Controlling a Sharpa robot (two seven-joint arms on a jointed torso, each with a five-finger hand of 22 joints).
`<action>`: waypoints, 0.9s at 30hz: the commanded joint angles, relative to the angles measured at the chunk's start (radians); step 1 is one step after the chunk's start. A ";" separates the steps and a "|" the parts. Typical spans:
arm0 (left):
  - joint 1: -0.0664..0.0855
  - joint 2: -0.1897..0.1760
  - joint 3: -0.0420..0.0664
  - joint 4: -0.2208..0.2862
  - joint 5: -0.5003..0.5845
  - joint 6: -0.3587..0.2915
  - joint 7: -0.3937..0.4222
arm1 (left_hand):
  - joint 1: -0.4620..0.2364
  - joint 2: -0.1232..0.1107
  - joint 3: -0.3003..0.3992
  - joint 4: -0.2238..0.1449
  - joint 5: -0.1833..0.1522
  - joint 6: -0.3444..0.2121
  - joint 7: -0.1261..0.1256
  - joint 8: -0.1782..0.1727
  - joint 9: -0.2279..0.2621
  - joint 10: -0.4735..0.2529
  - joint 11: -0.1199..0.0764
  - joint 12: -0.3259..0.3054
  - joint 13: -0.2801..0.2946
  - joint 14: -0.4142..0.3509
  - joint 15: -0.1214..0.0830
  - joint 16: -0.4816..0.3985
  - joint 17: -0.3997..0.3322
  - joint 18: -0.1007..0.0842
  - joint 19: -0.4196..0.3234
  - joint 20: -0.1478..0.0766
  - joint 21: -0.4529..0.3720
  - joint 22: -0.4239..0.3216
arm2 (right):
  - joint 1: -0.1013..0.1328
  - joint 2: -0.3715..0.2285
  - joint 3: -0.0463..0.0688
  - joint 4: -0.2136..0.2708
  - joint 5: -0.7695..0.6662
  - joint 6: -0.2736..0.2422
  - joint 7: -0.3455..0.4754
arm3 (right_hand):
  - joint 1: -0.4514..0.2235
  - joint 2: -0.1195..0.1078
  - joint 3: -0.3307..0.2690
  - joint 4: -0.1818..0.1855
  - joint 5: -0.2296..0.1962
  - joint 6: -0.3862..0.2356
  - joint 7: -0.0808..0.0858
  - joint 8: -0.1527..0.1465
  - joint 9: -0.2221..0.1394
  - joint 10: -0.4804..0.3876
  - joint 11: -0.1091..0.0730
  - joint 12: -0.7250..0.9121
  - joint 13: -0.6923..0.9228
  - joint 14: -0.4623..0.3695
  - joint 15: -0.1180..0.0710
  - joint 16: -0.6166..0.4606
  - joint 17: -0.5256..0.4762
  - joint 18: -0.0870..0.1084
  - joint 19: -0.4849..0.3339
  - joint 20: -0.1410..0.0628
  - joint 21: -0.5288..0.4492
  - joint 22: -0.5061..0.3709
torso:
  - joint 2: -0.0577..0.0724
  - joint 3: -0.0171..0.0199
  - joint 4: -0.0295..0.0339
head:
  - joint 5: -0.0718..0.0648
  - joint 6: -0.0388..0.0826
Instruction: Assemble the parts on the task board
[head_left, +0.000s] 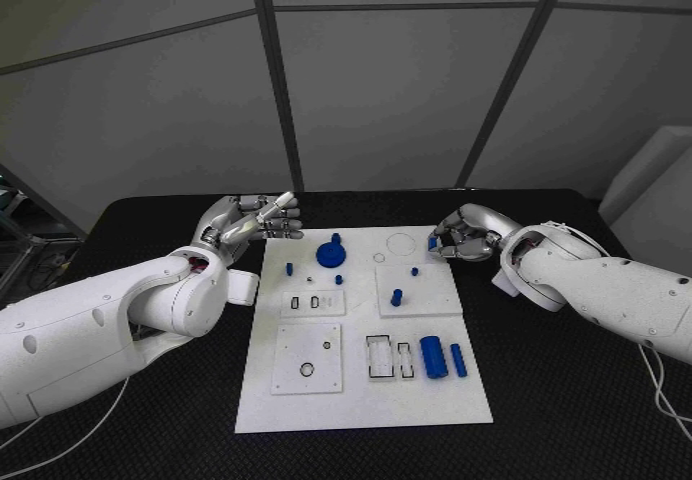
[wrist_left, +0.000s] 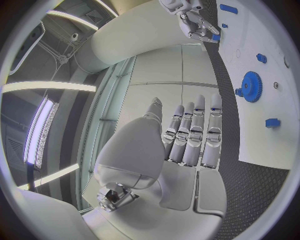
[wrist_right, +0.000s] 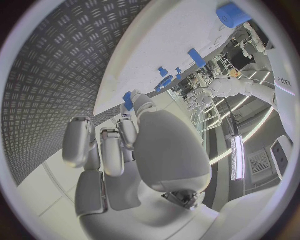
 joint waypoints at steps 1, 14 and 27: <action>0.002 -0.003 0.001 0.002 -0.001 0.012 0.006 | 0.000 0.009 0.001 -0.002 -0.006 -0.001 0.006 -0.004 -0.001 -0.007 0.004 -0.003 -0.001 -0.002 0.005 -0.005 0.001 0.050 0.003 0.005 -0.003 -0.001 | 0.002 -0.012 0.001 0.054 0.026 -0.066 -0.028 | 0.002 0.011 0.008 -0.001 0.004 0.006 -0.002 0.001 0.003 0.006 0.001 0.006 0.000 0.091 -0.007 0.004 0.194 -0.005 0.005 -0.001 0.004 0.002 | -0.002 -0.0009 -0.0023 | 0.000 0.002; 0.002 0.004 0.001 -0.019 -0.001 0.015 0.002 | 0.002 0.011 0.002 -0.004 -0.006 -0.001 0.006 -0.005 -0.001 -0.007 0.004 -0.003 -0.001 -0.002 0.005 -0.006 0.002 0.050 0.003 0.005 -0.004 -0.002 | 0.004 0.029 0.003 0.250 -0.016 -0.089 -0.117 | 0.005 0.015 0.015 -0.006 0.005 0.004 -0.003 -0.001 0.003 0.006 0.000 0.004 -0.001 0.091 -0.009 0.005 0.195 -0.006 0.008 -0.003 0.007 0.008 | -0.010 -0.0066 -0.0010 | 0.014 -0.005; 0.002 0.010 0.001 -0.035 -0.001 0.014 0.002 | 0.002 0.011 0.002 -0.004 -0.006 -0.001 0.006 -0.005 -0.001 -0.007 0.004 -0.003 -0.001 -0.002 0.005 -0.006 0.002 0.050 0.003 0.005 -0.004 -0.002 | 0.000 0.168 -0.009 0.252 -0.132 -0.047 -0.193 | 0.001 0.013 0.016 -0.005 -0.001 0.004 -0.002 -0.002 0.003 0.007 0.001 0.005 0.000 0.092 -0.008 0.005 0.195 -0.007 0.008 -0.004 0.007 0.008 | -0.011 -0.0104 0.0042 | 0.039 -0.021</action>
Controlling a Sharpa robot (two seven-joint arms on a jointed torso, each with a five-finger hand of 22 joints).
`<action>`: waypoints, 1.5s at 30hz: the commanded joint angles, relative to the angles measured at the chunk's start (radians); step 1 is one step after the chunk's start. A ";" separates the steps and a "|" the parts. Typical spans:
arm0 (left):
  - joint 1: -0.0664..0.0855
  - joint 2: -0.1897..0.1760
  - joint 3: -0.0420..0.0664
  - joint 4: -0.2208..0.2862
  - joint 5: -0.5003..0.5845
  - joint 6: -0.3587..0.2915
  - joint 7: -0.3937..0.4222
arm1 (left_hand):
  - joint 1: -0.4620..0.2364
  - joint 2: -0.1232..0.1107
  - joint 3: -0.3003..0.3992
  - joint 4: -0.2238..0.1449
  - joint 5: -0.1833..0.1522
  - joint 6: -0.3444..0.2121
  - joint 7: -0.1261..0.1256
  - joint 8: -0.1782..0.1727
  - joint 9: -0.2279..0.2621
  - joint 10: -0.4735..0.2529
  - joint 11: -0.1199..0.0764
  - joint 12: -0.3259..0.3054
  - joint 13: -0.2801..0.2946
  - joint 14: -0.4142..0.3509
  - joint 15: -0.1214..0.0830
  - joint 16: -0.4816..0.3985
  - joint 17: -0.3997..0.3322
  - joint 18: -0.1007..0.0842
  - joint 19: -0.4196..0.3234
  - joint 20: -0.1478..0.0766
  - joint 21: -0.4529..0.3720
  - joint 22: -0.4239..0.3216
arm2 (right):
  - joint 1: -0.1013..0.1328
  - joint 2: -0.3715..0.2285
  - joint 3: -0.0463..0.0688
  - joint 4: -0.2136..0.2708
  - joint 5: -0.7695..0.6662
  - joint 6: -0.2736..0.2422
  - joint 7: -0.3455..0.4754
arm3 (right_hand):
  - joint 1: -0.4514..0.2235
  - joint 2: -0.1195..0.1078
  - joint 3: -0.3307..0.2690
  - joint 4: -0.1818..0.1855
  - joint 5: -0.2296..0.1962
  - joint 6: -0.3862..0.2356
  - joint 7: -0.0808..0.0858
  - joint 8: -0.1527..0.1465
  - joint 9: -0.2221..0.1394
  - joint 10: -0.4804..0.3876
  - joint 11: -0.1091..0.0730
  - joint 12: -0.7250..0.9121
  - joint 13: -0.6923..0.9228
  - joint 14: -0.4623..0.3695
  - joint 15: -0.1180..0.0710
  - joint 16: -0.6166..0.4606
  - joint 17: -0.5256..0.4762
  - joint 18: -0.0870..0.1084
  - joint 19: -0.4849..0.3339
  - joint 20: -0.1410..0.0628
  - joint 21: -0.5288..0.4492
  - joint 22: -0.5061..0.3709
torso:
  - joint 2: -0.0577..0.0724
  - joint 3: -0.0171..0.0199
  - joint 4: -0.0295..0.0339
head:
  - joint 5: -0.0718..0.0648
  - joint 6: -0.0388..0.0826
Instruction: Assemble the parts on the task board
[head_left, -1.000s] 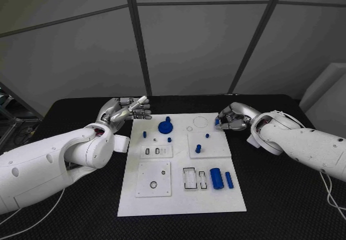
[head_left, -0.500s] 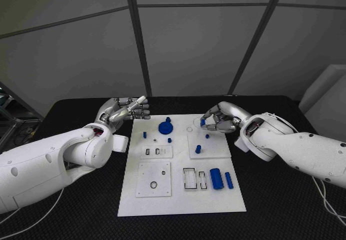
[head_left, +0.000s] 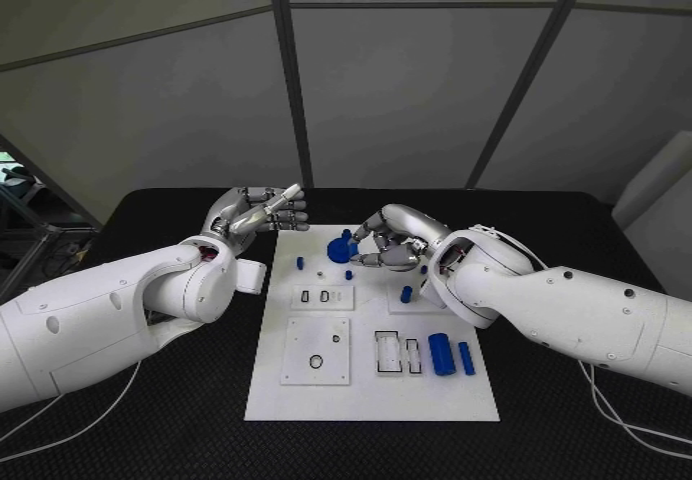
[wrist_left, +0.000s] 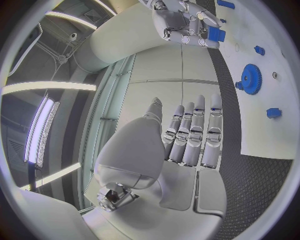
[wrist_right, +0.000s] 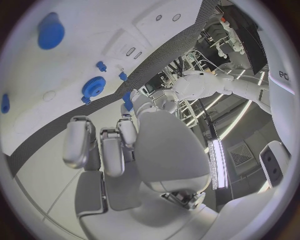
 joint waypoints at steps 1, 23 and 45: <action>0.002 0.002 0.001 -0.001 -0.001 0.012 0.004 | 0.002 0.011 0.002 -0.004 -0.006 -0.001 0.006 -0.005 -0.001 -0.004 0.000 -0.003 -0.001 -0.002 0.005 -0.006 0.001 0.050 0.003 0.005 -0.004 -0.001 | -0.002 0.015 -0.011 -0.005 -0.077 0.019 -0.056 | -0.004 0.010 0.005 0.001 -0.004 0.006 0.000 0.006 0.003 0.007 0.001 0.005 0.001 0.088 -0.006 0.005 0.195 -0.007 0.008 -0.003 0.003 0.001 | 0.000 -0.0005 0.0010 | 0.008 -0.005; 0.002 0.008 0.001 -0.005 -0.001 0.015 0.003 | 0.002 0.011 0.003 -0.004 -0.006 0.000 0.006 -0.006 -0.001 -0.003 0.000 -0.003 -0.001 -0.001 0.005 -0.007 0.002 0.050 0.004 0.005 -0.004 -0.001 | -0.050 0.096 -0.047 -0.032 -0.204 0.066 -0.112 | -0.011 0.006 0.004 0.001 -0.006 0.005 0.000 0.004 0.003 0.006 0.001 0.002 -0.002 0.088 -0.005 0.003 0.192 -0.006 0.008 -0.003 0.003 0.000 | 0.001 0.0016 -0.0013 | 0.019 -0.022; 0.002 0.011 0.001 -0.007 -0.001 0.017 0.002 | 0.002 0.011 0.003 -0.004 -0.006 0.000 0.006 -0.006 -0.001 -0.003 0.000 -0.003 -0.001 -0.001 0.005 -0.007 0.002 0.050 0.004 0.005 -0.004 -0.001 | -0.058 0.123 -0.049 -0.058 -0.231 0.114 -0.139 | -0.017 0.000 0.004 0.001 -0.012 0.003 0.001 0.002 0.002 0.002 0.002 -0.002 -0.006 0.087 -0.005 0.002 0.190 -0.006 0.007 -0.003 0.003 -0.001 | 0.001 0.0011 -0.0004 | 0.023 -0.030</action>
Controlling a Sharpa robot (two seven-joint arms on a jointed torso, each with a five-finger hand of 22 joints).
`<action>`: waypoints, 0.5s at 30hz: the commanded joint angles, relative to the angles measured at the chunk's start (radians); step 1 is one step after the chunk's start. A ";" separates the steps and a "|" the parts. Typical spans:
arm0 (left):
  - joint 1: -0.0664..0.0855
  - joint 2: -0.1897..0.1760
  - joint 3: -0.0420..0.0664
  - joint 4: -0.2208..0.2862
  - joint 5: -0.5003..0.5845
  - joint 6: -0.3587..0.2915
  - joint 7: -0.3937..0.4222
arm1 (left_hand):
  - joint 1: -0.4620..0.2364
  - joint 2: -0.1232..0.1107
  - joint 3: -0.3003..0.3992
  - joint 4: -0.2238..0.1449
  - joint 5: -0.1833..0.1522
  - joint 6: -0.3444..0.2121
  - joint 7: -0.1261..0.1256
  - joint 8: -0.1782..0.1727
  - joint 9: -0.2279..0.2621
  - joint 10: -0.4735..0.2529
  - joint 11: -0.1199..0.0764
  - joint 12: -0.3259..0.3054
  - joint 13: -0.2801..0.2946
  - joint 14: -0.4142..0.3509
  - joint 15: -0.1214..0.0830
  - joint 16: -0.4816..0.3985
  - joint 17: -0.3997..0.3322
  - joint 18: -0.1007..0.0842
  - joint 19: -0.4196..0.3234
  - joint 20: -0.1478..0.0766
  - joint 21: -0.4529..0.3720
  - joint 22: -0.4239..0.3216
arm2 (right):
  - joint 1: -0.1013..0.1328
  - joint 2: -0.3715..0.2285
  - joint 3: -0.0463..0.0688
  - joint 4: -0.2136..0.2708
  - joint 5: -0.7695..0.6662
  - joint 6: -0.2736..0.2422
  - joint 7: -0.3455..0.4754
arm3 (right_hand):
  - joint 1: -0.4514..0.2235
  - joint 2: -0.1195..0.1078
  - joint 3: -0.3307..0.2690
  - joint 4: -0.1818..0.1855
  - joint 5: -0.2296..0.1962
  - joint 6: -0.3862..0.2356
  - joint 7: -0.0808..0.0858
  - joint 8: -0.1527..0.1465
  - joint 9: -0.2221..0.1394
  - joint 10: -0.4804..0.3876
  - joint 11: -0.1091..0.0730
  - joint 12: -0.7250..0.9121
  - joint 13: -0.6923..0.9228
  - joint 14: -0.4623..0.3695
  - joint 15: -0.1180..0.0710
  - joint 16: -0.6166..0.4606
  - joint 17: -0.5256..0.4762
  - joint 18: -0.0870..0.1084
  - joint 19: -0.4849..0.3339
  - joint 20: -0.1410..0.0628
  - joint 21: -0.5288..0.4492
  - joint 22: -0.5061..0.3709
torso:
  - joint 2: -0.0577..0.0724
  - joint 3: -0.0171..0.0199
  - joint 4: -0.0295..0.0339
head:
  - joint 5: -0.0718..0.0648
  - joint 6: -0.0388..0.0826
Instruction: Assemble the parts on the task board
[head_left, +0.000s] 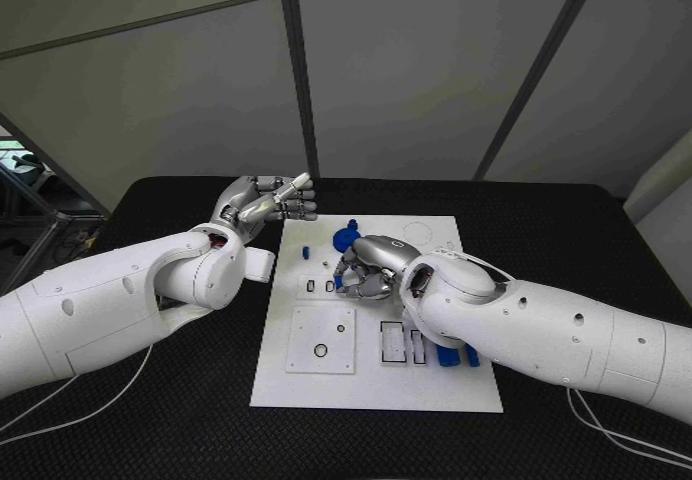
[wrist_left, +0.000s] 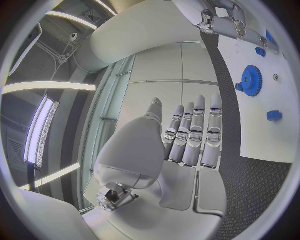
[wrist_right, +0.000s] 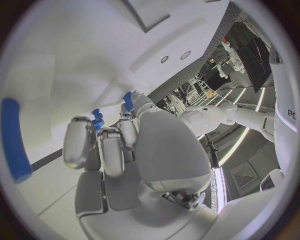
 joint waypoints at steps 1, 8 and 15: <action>0.002 0.002 0.001 0.000 -0.001 0.013 0.004 | 0.002 0.011 0.003 -0.004 -0.006 0.000 0.006 -0.006 -0.001 -0.003 0.000 -0.003 -0.001 -0.001 0.005 -0.004 0.001 0.050 0.004 0.005 -0.004 -0.002 | -0.002 0.002 -0.001 -0.006 -0.018 0.022 -0.015 | -0.011 -0.003 0.006 0.000 -0.003 0.006 0.000 0.001 0.001 0.002 0.002 -0.002 -0.003 0.087 -0.005 0.002 0.190 -0.006 0.004 0.000 0.003 -0.001 | 0.000 -0.0003 0.0000 | 0.001 -0.001; 0.002 0.002 0.001 -0.001 -0.001 0.014 0.004 | 0.002 0.011 0.003 -0.004 -0.006 0.000 0.006 -0.006 -0.001 -0.003 0.000 -0.003 -0.001 -0.001 0.005 -0.004 0.001 0.050 0.004 0.005 -0.004 -0.002 | -0.003 0.005 -0.002 -0.012 -0.023 0.029 -0.020 | -0.014 -0.007 0.007 0.000 -0.005 -0.001 0.002 -0.004 0.000 -0.003 0.003 -0.007 -0.008 0.087 -0.004 0.002 0.190 -0.006 0.003 0.001 0.002 -0.002 | 0.000 0.0002 -0.0012 | 0.002 -0.003; 0.002 0.004 0.001 -0.002 -0.001 0.015 0.002 | 0.001 0.012 0.003 -0.004 -0.007 0.000 0.005 -0.006 -0.001 -0.003 0.000 -0.003 -0.001 -0.001 0.005 -0.005 0.002 0.051 0.004 0.005 -0.004 -0.002 | -0.004 0.006 -0.002 -0.013 -0.028 0.048 -0.024 | -0.017 -0.015 0.010 -0.005 -0.007 -0.017 0.009 -0.015 -0.005 -0.013 0.009 -0.018 -0.018 0.087 0.000 0.001 0.190 -0.006 0.002 0.003 0.001 -0.004 | 0.000 0.0004 -0.0008 | -0.001 -0.003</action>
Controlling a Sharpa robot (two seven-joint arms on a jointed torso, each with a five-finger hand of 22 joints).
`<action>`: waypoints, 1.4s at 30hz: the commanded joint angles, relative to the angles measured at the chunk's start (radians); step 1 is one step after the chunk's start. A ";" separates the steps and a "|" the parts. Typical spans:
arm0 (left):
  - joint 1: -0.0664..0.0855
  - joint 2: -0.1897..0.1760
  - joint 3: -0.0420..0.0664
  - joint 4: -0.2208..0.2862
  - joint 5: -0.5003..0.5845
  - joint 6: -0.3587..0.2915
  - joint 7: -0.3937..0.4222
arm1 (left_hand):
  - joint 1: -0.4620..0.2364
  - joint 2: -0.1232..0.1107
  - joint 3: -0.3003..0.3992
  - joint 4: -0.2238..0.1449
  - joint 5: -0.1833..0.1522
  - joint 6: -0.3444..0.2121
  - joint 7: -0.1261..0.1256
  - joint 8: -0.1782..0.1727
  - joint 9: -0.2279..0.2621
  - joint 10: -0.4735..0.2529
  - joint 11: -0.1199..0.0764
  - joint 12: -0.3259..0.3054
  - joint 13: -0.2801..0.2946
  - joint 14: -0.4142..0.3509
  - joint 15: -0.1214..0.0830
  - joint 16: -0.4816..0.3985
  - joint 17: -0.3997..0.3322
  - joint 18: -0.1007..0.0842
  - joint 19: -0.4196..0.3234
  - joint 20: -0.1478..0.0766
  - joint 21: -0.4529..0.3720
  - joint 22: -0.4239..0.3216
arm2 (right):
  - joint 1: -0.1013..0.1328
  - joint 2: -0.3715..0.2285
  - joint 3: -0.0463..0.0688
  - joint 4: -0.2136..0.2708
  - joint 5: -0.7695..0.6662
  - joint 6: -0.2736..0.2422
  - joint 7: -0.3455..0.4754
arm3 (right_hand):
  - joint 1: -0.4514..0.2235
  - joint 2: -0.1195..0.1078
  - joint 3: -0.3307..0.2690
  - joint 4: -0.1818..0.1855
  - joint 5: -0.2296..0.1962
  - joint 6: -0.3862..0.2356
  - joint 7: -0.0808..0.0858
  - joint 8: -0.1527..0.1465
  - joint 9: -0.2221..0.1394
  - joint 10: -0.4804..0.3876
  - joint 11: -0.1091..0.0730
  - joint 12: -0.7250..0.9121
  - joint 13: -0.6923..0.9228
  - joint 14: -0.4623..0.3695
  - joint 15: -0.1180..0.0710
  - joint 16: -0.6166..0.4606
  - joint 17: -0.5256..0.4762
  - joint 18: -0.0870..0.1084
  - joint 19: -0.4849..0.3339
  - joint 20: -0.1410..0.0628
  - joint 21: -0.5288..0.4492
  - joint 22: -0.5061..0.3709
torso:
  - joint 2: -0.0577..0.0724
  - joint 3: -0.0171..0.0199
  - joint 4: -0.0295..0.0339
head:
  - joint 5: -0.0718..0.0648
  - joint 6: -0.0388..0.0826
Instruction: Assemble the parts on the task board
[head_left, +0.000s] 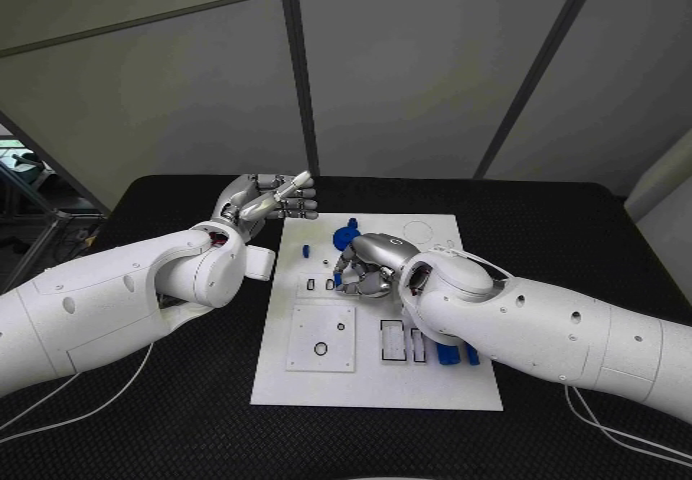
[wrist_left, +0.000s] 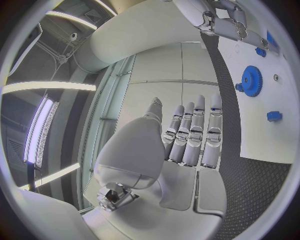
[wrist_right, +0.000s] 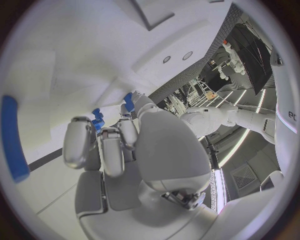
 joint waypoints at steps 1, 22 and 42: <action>0.002 0.001 0.001 0.000 -0.001 0.013 0.003 | 0.001 0.012 0.003 -0.004 -0.007 0.000 0.005 -0.006 -0.001 -0.003 0.000 -0.003 -0.001 -0.001 0.005 -0.005 0.001 0.051 0.004 0.005 -0.004 -0.001 | -0.004 -0.001 -0.003 -0.004 -0.016 0.042 -0.021 | -0.006 -0.005 0.008 -0.003 -0.007 -0.009 0.003 -0.009 -0.005 -0.007 0.003 -0.006 -0.002 0.087 0.001 0.001 0.190 -0.006 0.001 0.004 0.000 -0.002 | 0.000 0.0002 -0.0004 | 0.000 0.000; 0.002 0.002 0.001 -0.002 -0.001 0.015 0.002 | 0.001 0.012 0.003 -0.004 -0.007 0.000 0.005 -0.006 -0.001 -0.003 0.000 -0.003 -0.001 -0.001 0.005 -0.005 0.001 0.051 0.004 0.005 -0.004 -0.001 | -0.005 0.000 -0.003 0.000 -0.031 0.050 -0.035 | -0.039 -0.036 0.001 0.001 -0.012 -0.051 0.021 -0.037 -0.015 -0.018 0.019 -0.015 -0.011 0.086 0.015 -0.001 0.187 -0.005 -0.001 0.017 -0.002 -0.005 | 0.000 0.0000 -0.0001 | 0.000 0.004; 0.002 0.004 0.001 -0.005 -0.001 0.017 0.000 | 0.001 0.012 0.003 -0.004 -0.007 0.000 0.005 -0.007 0.000 -0.003 0.000 -0.003 -0.001 -0.001 0.005 -0.006 0.002 0.051 0.004 0.005 -0.005 -0.001 | -0.006 -0.002 -0.003 0.007 -0.031 -0.031 -0.043 | -0.124 -0.075 -0.079 0.059 -0.081 -0.150 0.043 -0.074 -0.020 -0.040 0.043 -0.018 -0.022 0.088 0.035 0.004 0.196 -0.005 -0.003 0.036 -0.003 -0.005 | 0.000 0.0009 0.0000 | -0.002 0.007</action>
